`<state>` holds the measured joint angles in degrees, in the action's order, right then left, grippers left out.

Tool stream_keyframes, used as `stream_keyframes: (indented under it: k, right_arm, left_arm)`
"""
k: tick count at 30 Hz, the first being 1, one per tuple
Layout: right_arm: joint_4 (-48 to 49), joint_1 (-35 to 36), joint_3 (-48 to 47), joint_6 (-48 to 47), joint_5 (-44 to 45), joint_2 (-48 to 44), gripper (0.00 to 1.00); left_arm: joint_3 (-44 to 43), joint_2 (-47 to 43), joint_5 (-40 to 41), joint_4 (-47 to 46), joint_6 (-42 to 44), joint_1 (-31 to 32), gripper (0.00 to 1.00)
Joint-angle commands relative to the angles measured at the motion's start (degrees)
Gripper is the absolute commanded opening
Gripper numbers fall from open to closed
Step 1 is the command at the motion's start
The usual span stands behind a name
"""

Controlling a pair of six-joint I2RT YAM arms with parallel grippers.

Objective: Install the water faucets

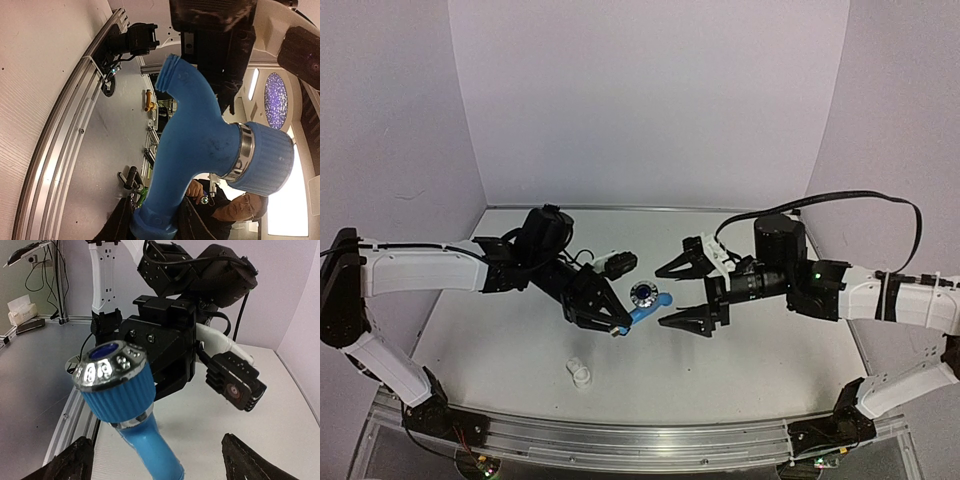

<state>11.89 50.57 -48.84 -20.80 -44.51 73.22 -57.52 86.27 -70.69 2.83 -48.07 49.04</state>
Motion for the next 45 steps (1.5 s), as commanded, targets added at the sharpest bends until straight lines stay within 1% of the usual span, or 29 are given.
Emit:
stream_keyframes:
  k: [1, 3, 6, 8, 10, 14, 16, 18, 19, 20, 21, 22, 25, 27, 28, 29, 32, 34, 36, 38, 40, 43, 44, 45]
  right_arm:
    - [-1.18, 0.27, -4.9, -2.07, -4.85, 2.08, 0.81]
    - [-1.75, 0.73, -6.21, -1.77, -7.32, 3.97, 0.74]
    - [-2.06, 1.58, -7.24, -1.8, -9.7, 6.13, 0.67]
    - [-2.19, 2.0, -7.86, -1.6, -10.74, 7.28, 0.58]
    - [-2.31, 2.36, -8.02, -1.52, -11.64, 7.91, 0.56]
    - [-2.21, 2.61, -8.17, -0.62, -12.39, 8.68, 0.47]
    - [-0.55, 2.71, -7.91, 1.19, -13.56, 8.89, 0.36]
    - [0.93, 2.83, -7.81, 3.54, -13.9, 9.21, 0.2]
    - [1.19, 2.86, -7.74, 4.8, -13.38, 9.2, 0.13]
    - [1.42, 2.81, -7.42, 5.87, -12.09, 8.85, 0.02]
    - [2.8, 2.79, -6.45, 7.57, -10.32, 8.12, 0.0]
    - [5.24, 2.7, -5.18, 10.11, -8.09, 7.35, 0.0]
    - [13.99, 2.63, -1.25, 18.76, -1.14, 4.95, 0.0]
    - [16.06, 2.6, 0.47, 24.73, 5.67, 3.34, 0.0]
    - [16.64, 2.43, 0.9, 26.56, 7.74, 2.8, 0.0]
    - [16.72, 2.37, 1.24, 28.48, 8.89, 2.43, 0.0]
    - [16.79, 1.96, 0.75, 33.35, 10.23, 2.67, 0.0]
    - [16.81, 1.68, -0.08, 36.67, 10.18, 3.39, 0.0]
    - [17.16, 1.53, -1.24, 39.13, 8.1, 4.46, 0.0]
    - [17.27, 1.49, -2.76, 40.75, 5.69, 5.67, 0.0]
    - [17.37, 1.55, -3.9, 42.17, 5.52, 6.35, 0.0]
    - [17.78, 1.52, -4.91, 43.71, 6.29, 7.05, 0.0]
    - [17.95, 1.54, -5.25, 44.11, 6.29, 7.37, 0.0]
    - [18.11, 1.51, -5.54, 44.42, 6.03, 7.74, 0.0]
  left_arm:
    - [-0.39, 0.87, -2.39, -2.58, -0.84, 0.33, 0.0]
    - [-1.0, 1.17, -2.55, -2.62, -1.21, 0.35, 0.0]
    - [-1.31, 1.19, -3.25, -2.57, -1.16, 0.35, 0.0]
    - [-1.26, 1.6, -3.39, -2.59, -1.3, 0.34, 0.0]
    - [-1.27, 1.86, -3.31, -2.62, -1.43, 0.35, 0.0]
    - [-1.64, 1.65, -2.73, -2.61, -1.64, 0.36, 0.0]
    - [-1.95, 1.75, -2.57, -2.56, -1.61, 0.35, 0.0]
    - [-2.48, 2.07, -1.4, -2.57, -2.02, 0.28, 0.01]
    - [-2.67, 2.02, -0.42, -2.58, -2.3, 0.18, 0.04]
    - [-2.73, 1.71, 0.9, -2.56, -2.37, 0.06, 0.13]
    - [-2.53, 1.13, 2.26, -2.59, -2.27, -0.21, 0.29]
    - [-2.1, 0.31, 3.89, -2.58, -2.09, -0.51, 0.41]
    - [-0.13, -3.2, 10.04, -2.58, -0.33, -1.52, 0.65]
    - [1.35, -6.48, 15.76, -2.58, 2.3, -2.22, 0.83]
    - [2.04, -8.14, 19.56, -2.57, 4.4, -2.35, 0.88]
    - [2.67, -9.91, 23.69, -2.56, 5.56, -2.36, 0.91]
    - [5.05, -14.02, 33.72, -7.25, 8.37, -0.76, 0.92]
    - [7.76, -16.35, 39.1, -10.89, 10.21, 0.7, 0.91]
    - [10.37, -18.44, 43.25, -16.21, 10.98, 1.2, 0.9]
    - [12.11, -19.52, 45.75, -19.69, 11.66, 1.23, 0.9]
    - [11.7, -19.34, 45.55, -20.62, 12.52, 1.23, 0.87]
    - [10.76, -18.31, 42.34, -21.32, 12.33, 1.23, 0.79]
    - [10.83, -18.01, 41.4, -21.71, 12.19, 1.23, 0.76]
    - [10.99, -17.9, 40.65, -21.86, 12.2, 1.23, 0.71]
